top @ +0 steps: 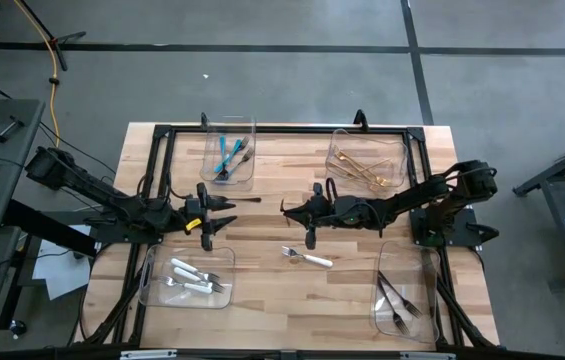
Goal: Sort silverware by color (type)
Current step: Put the black fork into the bottom right transparent bin
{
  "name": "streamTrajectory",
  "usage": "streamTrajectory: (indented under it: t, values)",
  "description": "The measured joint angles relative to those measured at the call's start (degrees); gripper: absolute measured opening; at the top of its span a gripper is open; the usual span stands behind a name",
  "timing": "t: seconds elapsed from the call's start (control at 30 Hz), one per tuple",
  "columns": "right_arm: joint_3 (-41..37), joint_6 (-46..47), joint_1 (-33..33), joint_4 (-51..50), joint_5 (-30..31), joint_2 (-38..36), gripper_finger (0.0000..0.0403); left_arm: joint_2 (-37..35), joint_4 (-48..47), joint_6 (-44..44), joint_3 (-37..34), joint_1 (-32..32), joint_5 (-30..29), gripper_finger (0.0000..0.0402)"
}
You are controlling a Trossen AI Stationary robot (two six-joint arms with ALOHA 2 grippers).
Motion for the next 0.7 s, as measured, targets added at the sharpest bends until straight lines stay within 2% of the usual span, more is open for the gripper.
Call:
streamTrajectory:
  t: [0.7]
  values:
    - [0.0, 0.4, 0.0, -0.2, 0.0, 0.0, 0.0000, 0.0, 0.0, 0.0, 0.0, 0.0, 0.0, 0.0146]
